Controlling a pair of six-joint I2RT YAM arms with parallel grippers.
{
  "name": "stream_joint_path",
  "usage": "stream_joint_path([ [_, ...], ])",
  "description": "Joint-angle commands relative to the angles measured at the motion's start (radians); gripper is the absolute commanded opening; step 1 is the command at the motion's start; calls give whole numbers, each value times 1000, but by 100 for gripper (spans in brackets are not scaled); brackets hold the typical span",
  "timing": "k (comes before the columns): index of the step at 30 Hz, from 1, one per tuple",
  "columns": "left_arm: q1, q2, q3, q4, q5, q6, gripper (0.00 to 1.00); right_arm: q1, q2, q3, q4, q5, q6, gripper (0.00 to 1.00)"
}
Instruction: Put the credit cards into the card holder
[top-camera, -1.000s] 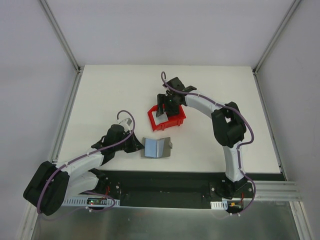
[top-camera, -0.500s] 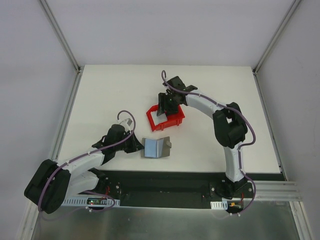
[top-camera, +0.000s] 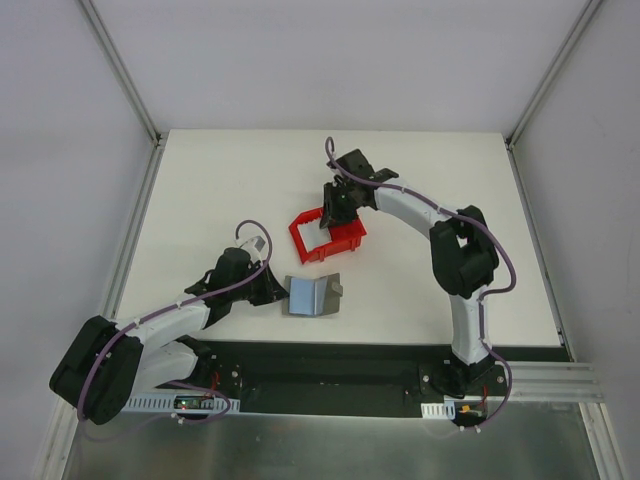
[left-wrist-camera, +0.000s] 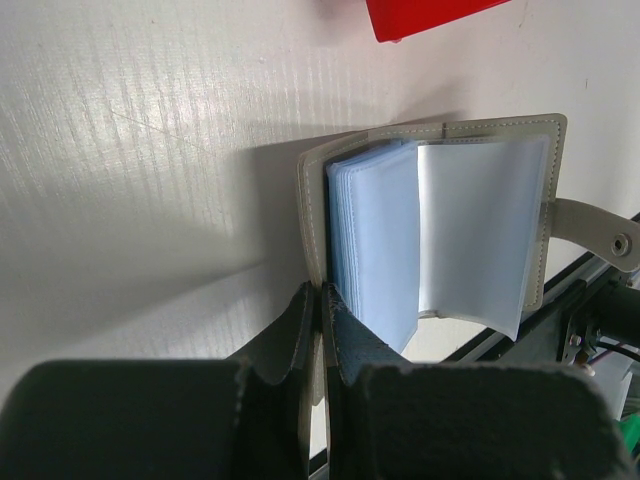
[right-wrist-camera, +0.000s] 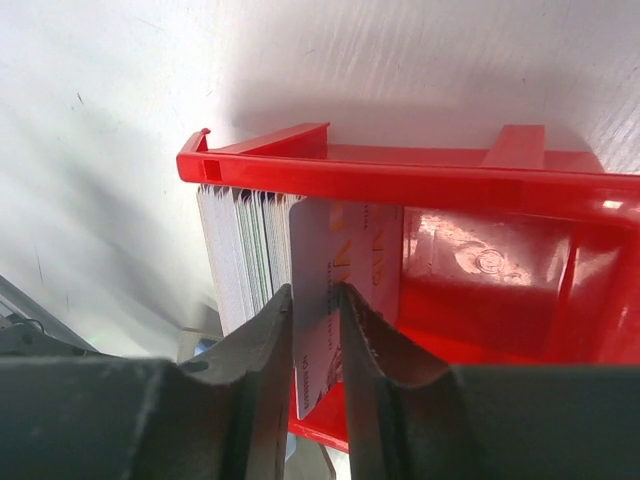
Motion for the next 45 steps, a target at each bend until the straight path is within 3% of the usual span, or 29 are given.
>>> stream_joint_path([
  [1,5,3,27,16,11,27,0,-4,-63,6,2,-10,-4,22],
  [9,5,-4,17,16,11,28,0,-4,-46,64,-64,79,-63,0],
  [19,5,-37,-9,16,12,33,0,-2,-202,41,-89,194,-131,0],
  [23,5,-39,-14,19,6,34,0,13,-351,-113,8,180,-79,0],
  [30,4,-42,-28,22,20,28,0,145,-606,-517,351,139,220,0],
  [36,4,-47,-39,23,21,18,0,287,-595,-683,528,197,383,0],
  [45,4,-47,-81,45,21,-9,0,327,-494,-844,747,217,533,0],
])
